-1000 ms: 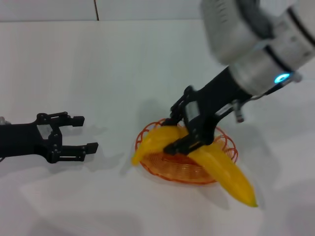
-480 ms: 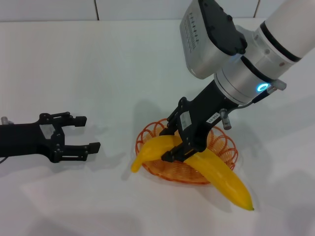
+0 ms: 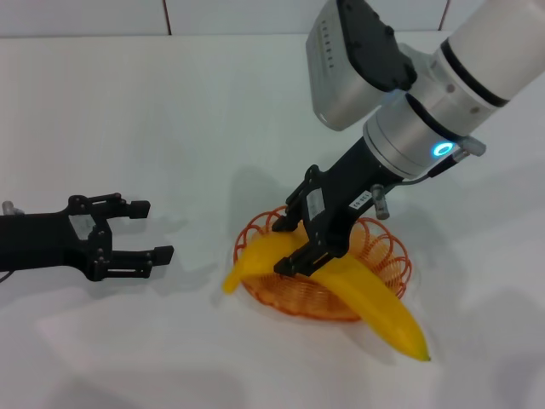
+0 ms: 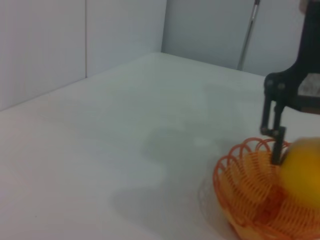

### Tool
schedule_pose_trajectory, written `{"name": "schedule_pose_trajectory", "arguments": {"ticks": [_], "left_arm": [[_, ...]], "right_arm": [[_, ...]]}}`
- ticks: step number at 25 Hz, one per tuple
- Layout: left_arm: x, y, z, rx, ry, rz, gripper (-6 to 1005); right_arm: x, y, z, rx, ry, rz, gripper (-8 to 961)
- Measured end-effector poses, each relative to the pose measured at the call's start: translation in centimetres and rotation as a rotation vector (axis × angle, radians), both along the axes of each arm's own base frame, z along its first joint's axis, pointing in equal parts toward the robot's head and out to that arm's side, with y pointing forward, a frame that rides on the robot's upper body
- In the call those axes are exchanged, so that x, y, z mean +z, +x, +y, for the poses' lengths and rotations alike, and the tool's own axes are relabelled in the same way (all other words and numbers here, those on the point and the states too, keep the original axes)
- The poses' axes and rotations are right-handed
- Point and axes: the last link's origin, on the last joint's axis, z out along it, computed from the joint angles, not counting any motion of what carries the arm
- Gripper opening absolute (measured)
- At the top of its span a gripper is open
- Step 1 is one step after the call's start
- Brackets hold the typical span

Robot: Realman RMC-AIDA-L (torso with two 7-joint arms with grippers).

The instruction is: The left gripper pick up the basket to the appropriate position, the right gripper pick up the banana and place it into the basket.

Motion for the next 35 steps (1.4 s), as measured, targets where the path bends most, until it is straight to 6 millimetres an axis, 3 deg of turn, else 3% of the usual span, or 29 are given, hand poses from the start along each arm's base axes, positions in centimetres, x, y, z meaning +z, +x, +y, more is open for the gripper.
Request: {"name": "schedule_pose_trajectory", "arguments": {"ticks": [4,9,13,18,21,24,25,26,31,35], "left_arm": [[0.0,0.1,0.0,-0.001,0.001,-0.001,868],[0.0,0.1,0.1,-0.002,0.001,-0.001,868],[0.0,0.0,0.0,0.001,0.000,0.000,868],[0.0,-0.2,-0.2,0.006,0.001,0.001,868],[0.0,-0.3,-0.1,0.011,0.006,0.005,868],[0.0,-0.4,-0.1,0.013,0.010,0.006,868],[0.0,-0.4,-0.1,0.012,0.010,0.006,868],[0.0,-0.4,-0.1,0.012,0.010,0.006,868],[0.0,-0.4,-0.1,0.013,0.011,0.005,868],[0.0,-0.4,-0.2,0.014,0.011,0.005,868]], "right_arm": [[-0.3,0.2,0.3,-0.016,-0.006,-0.010,528],[-0.2,0.1,0.5,-0.019,-0.004,-0.012,729],[0.1,-0.3,0.6,-0.008,-0.001,-0.006,743],[1.6,-0.7,0.4,-0.001,0.007,0.023,757],[3.7,-0.2,0.1,-0.006,0.028,0.047,756],[6.4,1.3,-0.3,-0.021,0.080,0.087,755],[8.1,2.8,-0.6,-0.039,0.119,0.116,755],[8.1,2.8,-0.6,-0.039,0.119,0.116,755],[11.8,7.9,-1.9,-0.091,0.203,0.206,753],[13.7,11.6,-4.0,-0.045,0.244,0.278,752]]}}
